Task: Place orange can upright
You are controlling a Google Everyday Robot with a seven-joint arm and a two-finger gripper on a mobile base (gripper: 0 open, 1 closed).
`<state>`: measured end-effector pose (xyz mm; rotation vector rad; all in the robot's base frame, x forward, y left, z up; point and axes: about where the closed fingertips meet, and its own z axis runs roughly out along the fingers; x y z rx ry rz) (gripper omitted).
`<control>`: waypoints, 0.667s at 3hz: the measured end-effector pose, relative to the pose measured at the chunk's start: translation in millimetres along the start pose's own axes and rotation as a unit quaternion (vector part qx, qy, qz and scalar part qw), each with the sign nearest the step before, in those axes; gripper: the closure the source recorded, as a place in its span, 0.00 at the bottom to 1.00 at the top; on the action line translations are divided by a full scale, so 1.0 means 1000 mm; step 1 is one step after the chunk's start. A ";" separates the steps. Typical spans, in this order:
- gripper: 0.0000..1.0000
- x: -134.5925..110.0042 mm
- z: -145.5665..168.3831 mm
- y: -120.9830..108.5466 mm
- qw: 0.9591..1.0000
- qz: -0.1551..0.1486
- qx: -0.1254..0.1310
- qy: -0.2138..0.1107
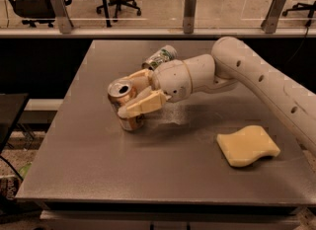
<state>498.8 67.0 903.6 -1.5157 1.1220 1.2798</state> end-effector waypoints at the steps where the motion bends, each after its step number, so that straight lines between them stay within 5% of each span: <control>1: 0.00 -0.001 0.002 0.000 1.000 0.000 -0.001 0.000; 2: 0.00 -0.001 0.002 0.000 1.000 0.000 -0.002 0.000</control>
Offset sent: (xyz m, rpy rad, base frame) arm -0.0007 0.0014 0.0003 -0.0001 -0.0005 0.0028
